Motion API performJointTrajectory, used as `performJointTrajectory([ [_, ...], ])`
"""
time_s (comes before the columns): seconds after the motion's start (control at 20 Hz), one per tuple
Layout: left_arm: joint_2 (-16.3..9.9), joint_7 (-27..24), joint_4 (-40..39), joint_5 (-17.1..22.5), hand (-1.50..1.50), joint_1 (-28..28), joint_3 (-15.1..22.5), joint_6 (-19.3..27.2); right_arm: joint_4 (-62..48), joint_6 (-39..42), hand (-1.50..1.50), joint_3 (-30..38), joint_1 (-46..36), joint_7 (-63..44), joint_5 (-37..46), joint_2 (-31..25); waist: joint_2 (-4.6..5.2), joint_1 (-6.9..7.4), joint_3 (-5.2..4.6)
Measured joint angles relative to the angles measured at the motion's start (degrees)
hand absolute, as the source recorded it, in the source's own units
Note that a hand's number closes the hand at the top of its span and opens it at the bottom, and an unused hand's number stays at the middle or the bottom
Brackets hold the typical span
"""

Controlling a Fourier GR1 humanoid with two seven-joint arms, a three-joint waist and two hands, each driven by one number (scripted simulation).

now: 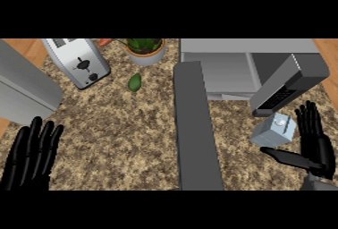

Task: Pick up the milk, place it into the microwave and close the microwave

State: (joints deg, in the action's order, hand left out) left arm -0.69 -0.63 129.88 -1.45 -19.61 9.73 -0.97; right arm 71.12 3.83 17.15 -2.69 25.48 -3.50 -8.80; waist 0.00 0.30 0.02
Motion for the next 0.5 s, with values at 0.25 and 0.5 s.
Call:
performJointTrajectory([
  [0.25, 0.38, 0.04, 0.71, -1.79, -1.50, -0.69, 2.35, 1.67, -9.99, 2.24, -1.50, 1.68, -2.37, 6.51, -1.00, -1.50, 0.01, 0.05, 0.01],
  [0.5, -0.18, -0.16, 1.75, -1.86, -1.50, -2.49, 3.16, 1.69, -21.58, 4.00, -1.50, 2.66, -6.21, 13.48, -1.02, -2.89, 0.04, 0.18, 0.02],
])
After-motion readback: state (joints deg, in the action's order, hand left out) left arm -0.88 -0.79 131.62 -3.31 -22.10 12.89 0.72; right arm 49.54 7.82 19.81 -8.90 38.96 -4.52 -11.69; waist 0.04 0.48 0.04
